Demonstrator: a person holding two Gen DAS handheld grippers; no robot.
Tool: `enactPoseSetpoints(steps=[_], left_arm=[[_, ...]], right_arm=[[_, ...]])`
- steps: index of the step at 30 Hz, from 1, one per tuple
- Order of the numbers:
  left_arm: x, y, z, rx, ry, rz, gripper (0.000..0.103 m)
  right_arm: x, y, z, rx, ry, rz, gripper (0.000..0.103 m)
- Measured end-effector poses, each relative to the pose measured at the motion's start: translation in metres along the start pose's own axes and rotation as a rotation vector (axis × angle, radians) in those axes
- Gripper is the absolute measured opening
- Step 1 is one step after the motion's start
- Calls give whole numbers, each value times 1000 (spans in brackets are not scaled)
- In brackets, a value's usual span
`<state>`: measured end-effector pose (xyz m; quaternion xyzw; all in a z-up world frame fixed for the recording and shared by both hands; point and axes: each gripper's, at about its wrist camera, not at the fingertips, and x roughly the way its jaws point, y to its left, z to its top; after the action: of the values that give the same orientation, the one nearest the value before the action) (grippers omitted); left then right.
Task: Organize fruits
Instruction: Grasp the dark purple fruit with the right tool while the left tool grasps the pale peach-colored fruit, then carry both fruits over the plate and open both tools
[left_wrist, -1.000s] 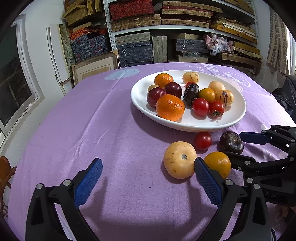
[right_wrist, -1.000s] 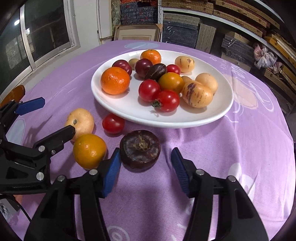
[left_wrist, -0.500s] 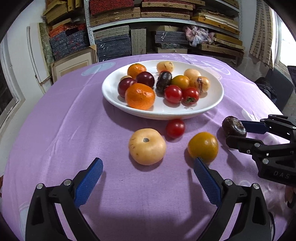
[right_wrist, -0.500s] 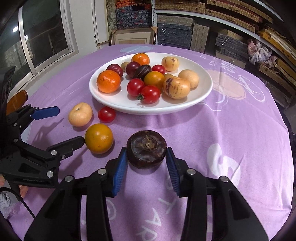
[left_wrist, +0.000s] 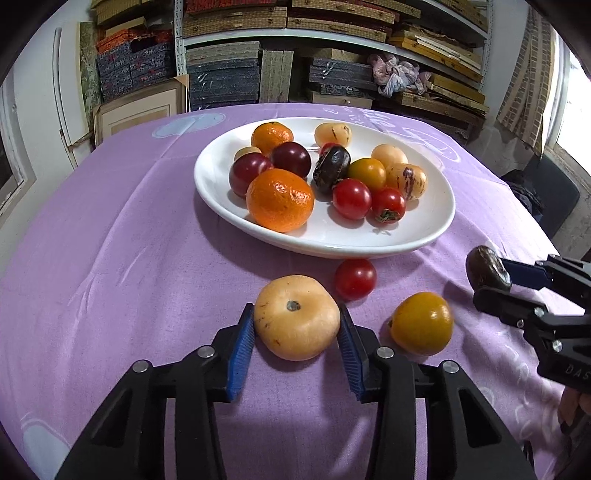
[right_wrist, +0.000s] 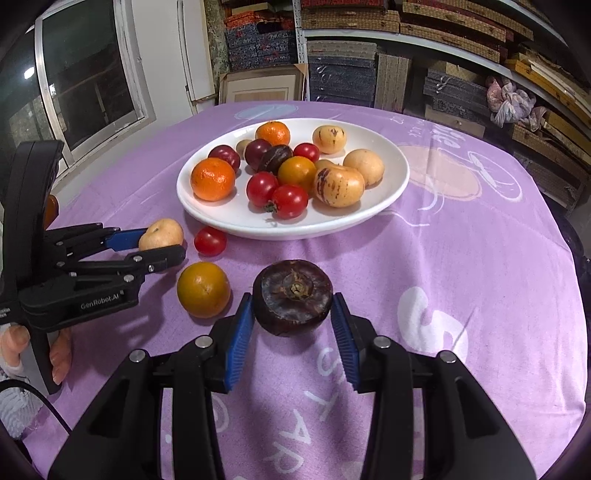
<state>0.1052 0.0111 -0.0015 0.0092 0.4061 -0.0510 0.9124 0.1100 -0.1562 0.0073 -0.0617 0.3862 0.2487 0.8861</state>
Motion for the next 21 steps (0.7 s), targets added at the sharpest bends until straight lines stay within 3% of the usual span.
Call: enactPoseSetpoints(steps=[3,6,11,16,19,21], left_arm=[[-25,-3,14,10,-72,-7,43],[-34,-6,50,29,-108,24,43],[5,1,107,-9,-64,16,44],[42,12,116,-62,-16,18,44],[38,11,112,-49,-35,59,59],[30,14,109,-57,-56,73,79]], right_arm=[[-10,-5,16,22,-44,-6,42],[-7,-11,45,41,-63,-13,42],[27,-12,90,49,-70,-53,42],[68,-6,111,3,-26,-107,42],[75,-6,113,-15,-24,-110,47],[69,-11,108,8,-37,-105,59]])
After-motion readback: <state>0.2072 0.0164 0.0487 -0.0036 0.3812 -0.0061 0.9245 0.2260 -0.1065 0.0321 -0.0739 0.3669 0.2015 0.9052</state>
